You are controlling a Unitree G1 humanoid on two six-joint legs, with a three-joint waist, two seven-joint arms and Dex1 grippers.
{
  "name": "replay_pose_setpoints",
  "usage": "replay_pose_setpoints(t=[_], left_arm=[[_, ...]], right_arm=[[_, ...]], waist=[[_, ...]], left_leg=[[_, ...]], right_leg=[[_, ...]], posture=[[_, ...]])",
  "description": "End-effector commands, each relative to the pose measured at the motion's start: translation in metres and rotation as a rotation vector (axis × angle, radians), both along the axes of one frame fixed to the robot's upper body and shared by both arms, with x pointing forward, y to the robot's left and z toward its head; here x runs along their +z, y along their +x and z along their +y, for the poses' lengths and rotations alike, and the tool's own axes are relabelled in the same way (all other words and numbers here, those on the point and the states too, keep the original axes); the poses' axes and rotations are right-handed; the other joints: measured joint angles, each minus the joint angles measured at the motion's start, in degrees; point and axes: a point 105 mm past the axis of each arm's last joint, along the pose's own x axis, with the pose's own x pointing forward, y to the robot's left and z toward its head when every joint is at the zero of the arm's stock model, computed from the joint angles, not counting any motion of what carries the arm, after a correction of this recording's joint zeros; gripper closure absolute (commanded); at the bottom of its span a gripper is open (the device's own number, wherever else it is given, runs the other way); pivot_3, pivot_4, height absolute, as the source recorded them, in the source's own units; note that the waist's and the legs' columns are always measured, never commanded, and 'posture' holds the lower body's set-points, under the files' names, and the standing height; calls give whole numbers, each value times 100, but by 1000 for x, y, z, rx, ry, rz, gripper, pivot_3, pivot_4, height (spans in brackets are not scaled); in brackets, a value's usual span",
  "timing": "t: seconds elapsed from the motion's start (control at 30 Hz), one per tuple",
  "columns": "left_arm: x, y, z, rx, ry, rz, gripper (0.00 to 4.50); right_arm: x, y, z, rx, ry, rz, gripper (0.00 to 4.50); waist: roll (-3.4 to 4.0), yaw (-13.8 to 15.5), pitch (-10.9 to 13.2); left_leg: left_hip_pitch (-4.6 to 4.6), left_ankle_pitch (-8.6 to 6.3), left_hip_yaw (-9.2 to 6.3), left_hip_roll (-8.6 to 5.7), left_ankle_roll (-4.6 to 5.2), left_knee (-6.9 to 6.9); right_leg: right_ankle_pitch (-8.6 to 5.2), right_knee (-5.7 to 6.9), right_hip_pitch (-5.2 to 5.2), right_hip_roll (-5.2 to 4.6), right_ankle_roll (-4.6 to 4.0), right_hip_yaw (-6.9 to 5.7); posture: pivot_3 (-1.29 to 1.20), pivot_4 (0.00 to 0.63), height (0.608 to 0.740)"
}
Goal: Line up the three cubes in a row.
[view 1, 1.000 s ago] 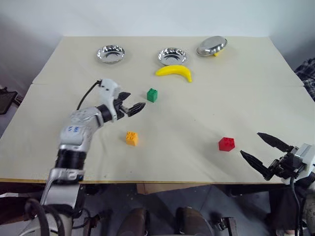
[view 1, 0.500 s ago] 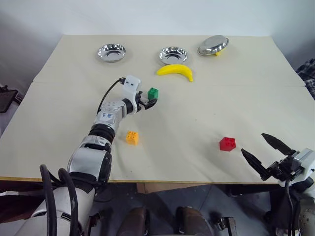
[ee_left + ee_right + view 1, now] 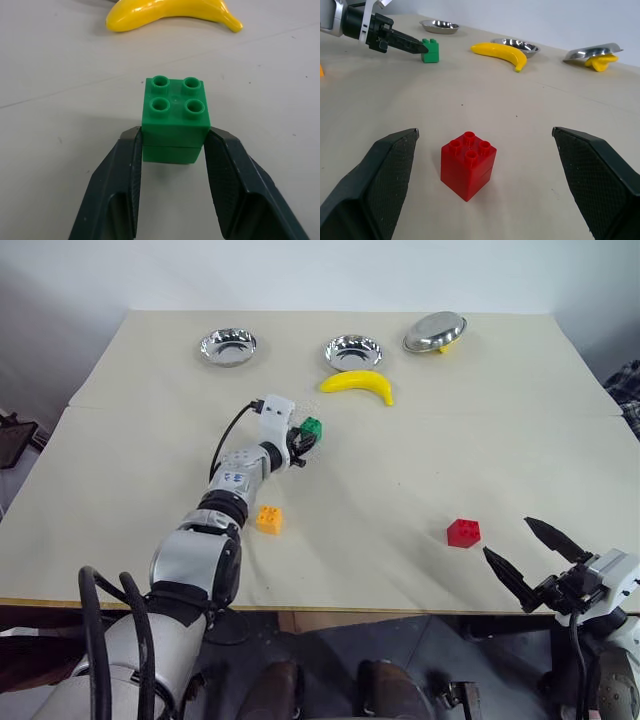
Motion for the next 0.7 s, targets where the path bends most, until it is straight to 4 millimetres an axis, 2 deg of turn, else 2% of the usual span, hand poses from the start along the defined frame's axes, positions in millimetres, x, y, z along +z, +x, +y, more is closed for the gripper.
replay_pose_setpoints(t=[0.03,0.13,0.17,0.23,0.33,0.43,0.53,0.6,0.7], left_arm=[[14,3,-3,-3,3,-46,3034],[19,1,1,-33,31,-84,3034],[27,0,3,-74,31,-127,3034],[45,-8,6,-187,26,-219,3034],[59,-28,7,-422,107,-316,3034],[53,-59,2,-758,206,-290,3034],[37,-85,-8,-1006,302,-219,3034],[25,-97,-22,-1090,344,-198,3034],[9,-102,-49,-1063,339,-159,3034]], right_arm=[[8,-4,4,4,-1,-38,0],[8,-7,3,-6,-4,-36,0],[8,-8,3,-9,-8,-33,0],[8,-10,1,-11,-19,-27,0],[11,-12,-4,-8,-41,-14,0],[15,-16,-12,8,-70,12,0],[18,-22,-19,39,-103,54,0],[19,-28,-23,61,-124,79,0],[20,-35,-27,82,-142,111,0]], waist=[[0,-2,0],[0,-3,0],[0,-4,0],[0,-11,0],[1,-19,0],[2,-17,-1],[2,12,-1],[2,15,-1],[1,18,-1]], left_leg=[[0,0,0,0,0,0],[0,0,4,-1,1,0],[0,1,4,-1,0,1],[-2,0,8,-1,0,0],[-6,1,11,0,-1,0],[-6,1,18,0,0,1],[-5,4,19,-3,7,5],[-5,6,16,-5,11,5],[-7,7,9,-6,15,5]], right_leg=[[0,1,0,0,0,0],[0,2,-2,1,0,2],[0,3,-3,1,0,2],[0,7,-9,2,0,3],[0,10,-16,5,0,3],[0,9,-16,7,0,4],[1,7,-8,5,1,0],[2,6,-4,2,3,1],[3,4,0,-2,5,2]], posture=[[0,150,740],[0,150,740],[0,150,740],[0,150,740],[0,150,740],[0,150,740],[0,150,740],[0,150,740],[0,150,740]])
